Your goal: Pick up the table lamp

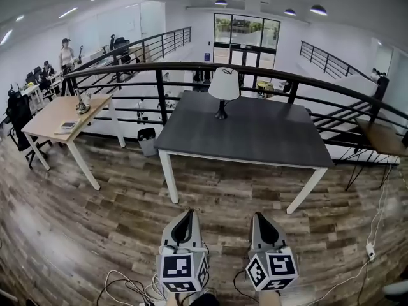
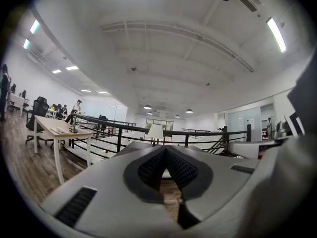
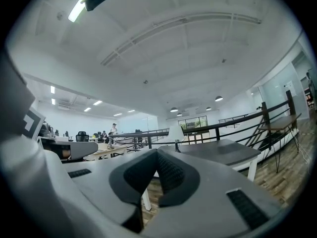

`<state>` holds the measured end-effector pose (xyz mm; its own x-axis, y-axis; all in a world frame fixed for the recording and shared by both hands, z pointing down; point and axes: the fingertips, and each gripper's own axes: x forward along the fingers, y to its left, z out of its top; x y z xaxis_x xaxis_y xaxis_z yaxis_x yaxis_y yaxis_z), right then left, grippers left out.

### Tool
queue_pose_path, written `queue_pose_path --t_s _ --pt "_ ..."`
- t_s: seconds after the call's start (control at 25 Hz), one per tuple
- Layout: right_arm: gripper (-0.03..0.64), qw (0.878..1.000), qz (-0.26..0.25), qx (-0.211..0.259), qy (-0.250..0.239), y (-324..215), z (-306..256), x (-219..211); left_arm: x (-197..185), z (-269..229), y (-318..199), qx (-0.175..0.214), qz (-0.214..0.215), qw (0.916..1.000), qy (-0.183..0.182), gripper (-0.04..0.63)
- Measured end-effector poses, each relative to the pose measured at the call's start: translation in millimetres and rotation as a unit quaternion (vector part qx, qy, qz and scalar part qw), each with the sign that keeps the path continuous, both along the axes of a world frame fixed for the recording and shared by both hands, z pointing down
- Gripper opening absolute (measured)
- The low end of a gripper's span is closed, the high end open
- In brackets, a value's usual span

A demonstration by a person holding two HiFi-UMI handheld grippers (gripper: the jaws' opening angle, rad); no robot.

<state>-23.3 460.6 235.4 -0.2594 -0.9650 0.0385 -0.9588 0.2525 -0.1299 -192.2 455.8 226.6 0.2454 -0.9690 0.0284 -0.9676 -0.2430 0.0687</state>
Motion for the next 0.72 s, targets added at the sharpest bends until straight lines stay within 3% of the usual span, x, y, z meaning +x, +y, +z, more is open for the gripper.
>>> queue_pose_path --t_s 0.16,0.72 --pt "0.011 1.0 0.013 0.003 -0.001 -37 0 -6 -9 2 -40 0.004 0.007 0.9998 -0.019 0.023" --pt "0.011 1.0 0.02 -0.011 0.003 -110 13 -17 -21 12 -116 -0.006 0.013 0.9998 -0.012 0.023"
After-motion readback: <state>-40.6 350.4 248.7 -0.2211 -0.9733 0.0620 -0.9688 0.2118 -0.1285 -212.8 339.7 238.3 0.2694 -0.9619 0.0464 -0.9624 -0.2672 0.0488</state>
